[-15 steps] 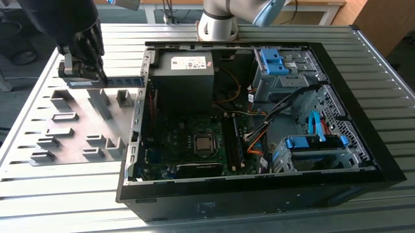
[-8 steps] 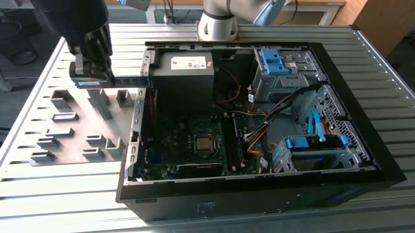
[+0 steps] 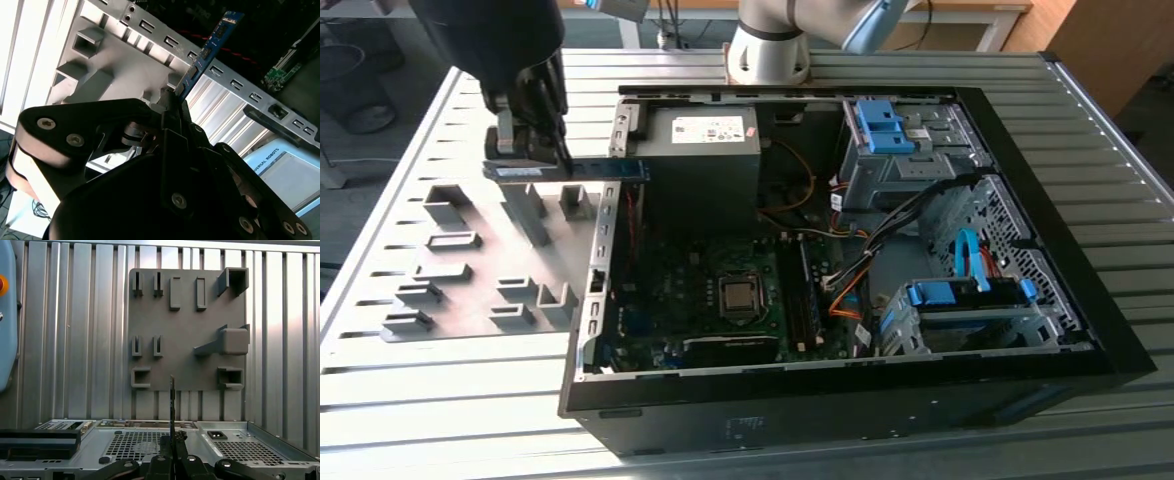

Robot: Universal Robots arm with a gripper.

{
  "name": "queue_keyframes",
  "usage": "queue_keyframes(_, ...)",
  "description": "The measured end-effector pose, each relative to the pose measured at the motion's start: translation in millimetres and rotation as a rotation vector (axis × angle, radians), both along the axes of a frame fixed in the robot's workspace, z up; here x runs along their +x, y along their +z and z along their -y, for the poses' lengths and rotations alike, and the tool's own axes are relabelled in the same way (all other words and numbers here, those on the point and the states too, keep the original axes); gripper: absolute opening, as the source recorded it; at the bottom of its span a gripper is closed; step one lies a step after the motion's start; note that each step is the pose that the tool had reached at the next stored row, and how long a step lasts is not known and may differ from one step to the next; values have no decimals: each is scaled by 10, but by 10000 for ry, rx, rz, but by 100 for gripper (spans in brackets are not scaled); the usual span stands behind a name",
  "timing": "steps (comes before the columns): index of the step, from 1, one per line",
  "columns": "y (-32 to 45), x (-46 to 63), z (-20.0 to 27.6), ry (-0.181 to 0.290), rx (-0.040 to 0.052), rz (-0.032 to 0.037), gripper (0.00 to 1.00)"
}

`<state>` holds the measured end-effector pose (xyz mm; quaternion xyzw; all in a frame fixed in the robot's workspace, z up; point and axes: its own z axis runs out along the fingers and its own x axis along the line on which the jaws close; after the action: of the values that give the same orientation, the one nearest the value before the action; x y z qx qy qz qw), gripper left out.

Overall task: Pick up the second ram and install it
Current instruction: 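Pick up the second ram and move it above second insertion slot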

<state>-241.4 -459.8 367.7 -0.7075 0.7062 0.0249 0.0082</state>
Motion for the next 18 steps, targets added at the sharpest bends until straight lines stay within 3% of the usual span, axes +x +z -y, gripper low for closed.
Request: queue_keyframes(18, -6, 347, 0, 0, 0, 0, 14)
